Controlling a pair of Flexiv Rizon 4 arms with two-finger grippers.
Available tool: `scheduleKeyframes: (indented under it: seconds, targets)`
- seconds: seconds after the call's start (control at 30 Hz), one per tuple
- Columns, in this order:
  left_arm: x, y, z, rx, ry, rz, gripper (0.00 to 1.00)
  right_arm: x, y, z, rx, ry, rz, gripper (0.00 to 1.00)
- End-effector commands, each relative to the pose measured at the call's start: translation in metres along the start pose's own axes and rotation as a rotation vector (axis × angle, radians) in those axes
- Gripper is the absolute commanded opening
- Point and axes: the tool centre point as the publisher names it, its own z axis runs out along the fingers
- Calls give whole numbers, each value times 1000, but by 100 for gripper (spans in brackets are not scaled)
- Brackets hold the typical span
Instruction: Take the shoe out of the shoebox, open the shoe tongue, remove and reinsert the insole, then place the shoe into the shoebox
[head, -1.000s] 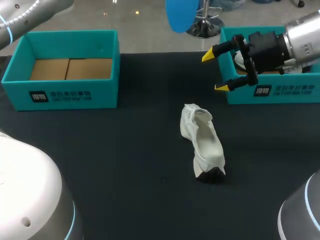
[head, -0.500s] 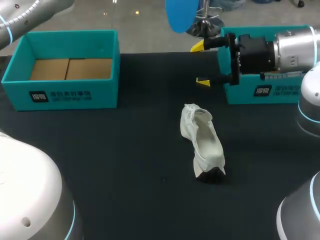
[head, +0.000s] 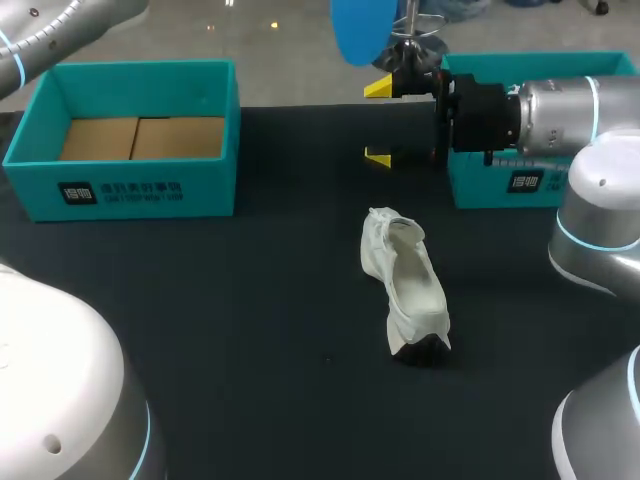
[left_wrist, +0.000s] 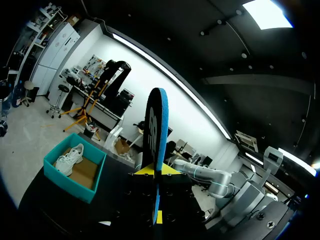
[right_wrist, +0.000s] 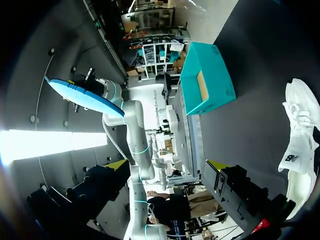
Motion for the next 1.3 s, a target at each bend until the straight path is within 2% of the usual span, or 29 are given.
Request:
scheduleKeyframes:
  seconds: [0.03, 0.47, 1.03, 1.2, 1.3]
  targets:
    - [0, 1, 0, 2, -1, 1, 0, -1, -4, 0, -7, 3, -1, 100]
    - [0, 1, 0, 2, -1, 1, 0, 1, -12, -2, 6, -64, -20, 100]
    - [0, 1, 0, 2, -1, 1, 0, 1, -12, -2, 6, -64, -20, 100]
    - [23, 21, -10, -27, -178, 291, 0, 1, -12, -2, 6, -64, -20, 100]
    - [39, 51, -20, -32, -260, 441, 0, 1, -12, -2, 6, -64, -20, 100]
